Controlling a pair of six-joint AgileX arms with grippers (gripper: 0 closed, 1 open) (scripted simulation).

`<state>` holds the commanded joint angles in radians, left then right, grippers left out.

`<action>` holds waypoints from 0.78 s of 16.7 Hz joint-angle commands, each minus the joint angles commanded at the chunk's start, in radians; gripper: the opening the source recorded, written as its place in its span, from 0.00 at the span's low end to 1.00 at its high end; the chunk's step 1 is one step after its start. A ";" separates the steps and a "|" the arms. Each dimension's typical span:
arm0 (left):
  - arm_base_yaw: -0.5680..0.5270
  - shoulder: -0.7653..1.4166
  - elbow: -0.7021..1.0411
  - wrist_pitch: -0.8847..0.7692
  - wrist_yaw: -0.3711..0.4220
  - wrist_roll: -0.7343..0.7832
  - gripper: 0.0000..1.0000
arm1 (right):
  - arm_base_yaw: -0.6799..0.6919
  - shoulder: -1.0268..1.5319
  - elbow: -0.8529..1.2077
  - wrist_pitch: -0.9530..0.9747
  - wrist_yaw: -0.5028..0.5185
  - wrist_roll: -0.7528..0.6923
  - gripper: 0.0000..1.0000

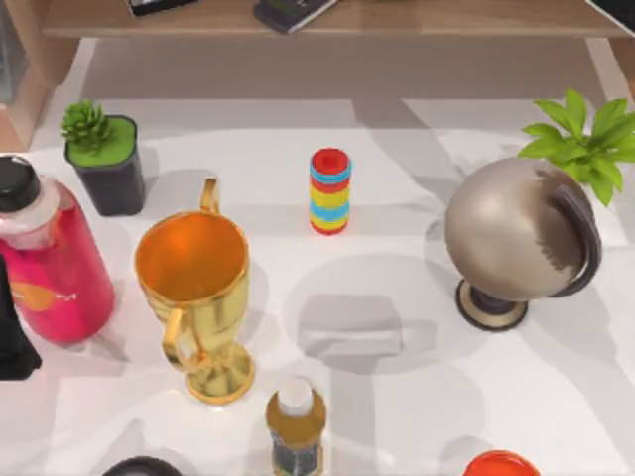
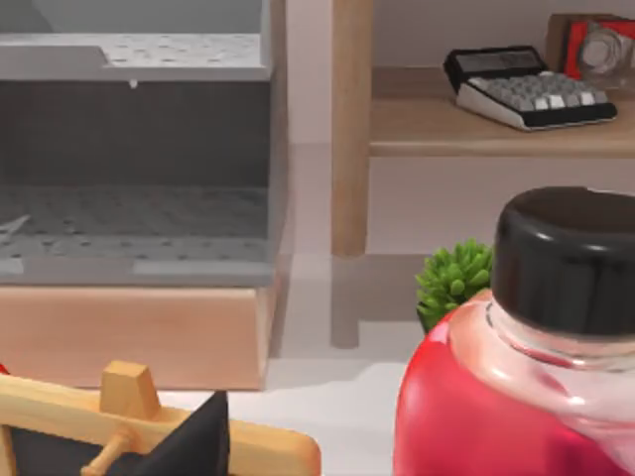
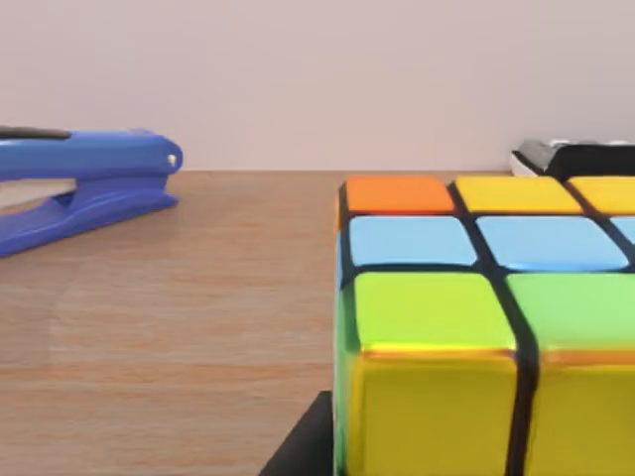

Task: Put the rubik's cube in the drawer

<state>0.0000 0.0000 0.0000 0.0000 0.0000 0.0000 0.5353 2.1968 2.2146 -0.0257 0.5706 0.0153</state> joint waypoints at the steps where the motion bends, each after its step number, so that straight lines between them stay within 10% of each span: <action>1: 0.000 0.000 0.000 0.000 0.000 0.000 1.00 | 0.000 0.000 0.000 0.000 0.000 0.000 0.00; 13: 0.000 0.000 0.000 0.000 0.000 0.000 1.00 | 0.076 -0.059 0.029 0.066 -0.003 -0.038 0.00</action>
<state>0.0000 0.0000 0.0000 0.0000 0.0000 0.0000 0.6114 2.1379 2.2438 0.0400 0.5672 -0.0228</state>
